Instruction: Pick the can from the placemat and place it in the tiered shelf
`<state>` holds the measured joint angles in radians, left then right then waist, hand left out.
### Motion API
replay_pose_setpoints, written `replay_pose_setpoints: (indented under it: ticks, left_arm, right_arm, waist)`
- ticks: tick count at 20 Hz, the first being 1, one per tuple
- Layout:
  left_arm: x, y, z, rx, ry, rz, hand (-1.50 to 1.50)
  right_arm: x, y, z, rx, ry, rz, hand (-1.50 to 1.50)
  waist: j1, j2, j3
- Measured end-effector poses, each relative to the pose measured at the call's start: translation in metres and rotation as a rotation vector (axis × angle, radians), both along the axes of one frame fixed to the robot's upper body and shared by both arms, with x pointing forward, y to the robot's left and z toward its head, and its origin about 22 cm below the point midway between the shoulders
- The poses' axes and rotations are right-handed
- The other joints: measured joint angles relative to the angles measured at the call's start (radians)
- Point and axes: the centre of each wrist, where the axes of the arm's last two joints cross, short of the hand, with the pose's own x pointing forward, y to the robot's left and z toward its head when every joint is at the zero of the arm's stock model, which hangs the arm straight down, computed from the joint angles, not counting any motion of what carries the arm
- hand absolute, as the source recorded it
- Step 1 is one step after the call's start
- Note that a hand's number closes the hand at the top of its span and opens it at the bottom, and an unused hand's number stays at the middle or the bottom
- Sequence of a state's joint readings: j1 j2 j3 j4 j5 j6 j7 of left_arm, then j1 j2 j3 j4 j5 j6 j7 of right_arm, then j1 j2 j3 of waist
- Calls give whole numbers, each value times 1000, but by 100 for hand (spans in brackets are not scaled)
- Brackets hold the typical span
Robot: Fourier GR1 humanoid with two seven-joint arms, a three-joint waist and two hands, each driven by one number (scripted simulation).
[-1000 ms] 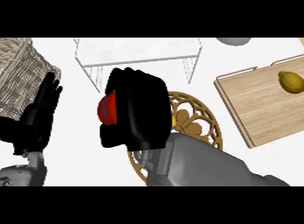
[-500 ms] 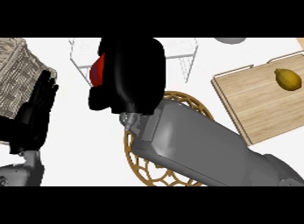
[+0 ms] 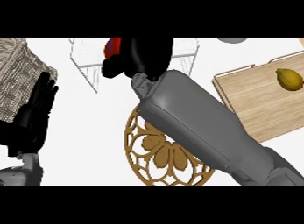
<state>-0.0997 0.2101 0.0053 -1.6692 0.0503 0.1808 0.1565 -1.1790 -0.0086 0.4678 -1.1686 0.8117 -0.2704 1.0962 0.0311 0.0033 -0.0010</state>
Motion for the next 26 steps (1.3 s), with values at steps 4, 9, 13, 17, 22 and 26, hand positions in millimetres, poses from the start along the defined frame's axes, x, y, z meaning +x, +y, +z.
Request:
replay_pose_setpoints:
  ticks: [4,9,13,17,22,26]
  left_arm:
    - [-1,-2,-2,0,-4,-7,0]
    - [0,-3,0,-3,4,-8,0]
    - [1,-5,4,1,-3,-15,0]
    - [0,-4,0,1,-11,-19,0]
    - [4,-6,-3,4,-14,-25,0]
    - [5,-9,1,3,-11,-28,0]
  right_arm:
    - [22,-4,-15,27,-12,-31,150]
    - [48,-11,-29,74,-28,-76,150]
    - [65,-16,-37,90,-36,-98,150]
    - [77,-21,-45,105,-31,-120,150]
    - [87,-32,-54,210,-13,-144,-150]
    - [95,-38,-53,254,6,-133,-150]
  waist:
    - [4,3,0]
    - [9,6,0]
    - [14,8,0]
    - [21,10,0]
    - [29,14,0]
    - [33,14,1]
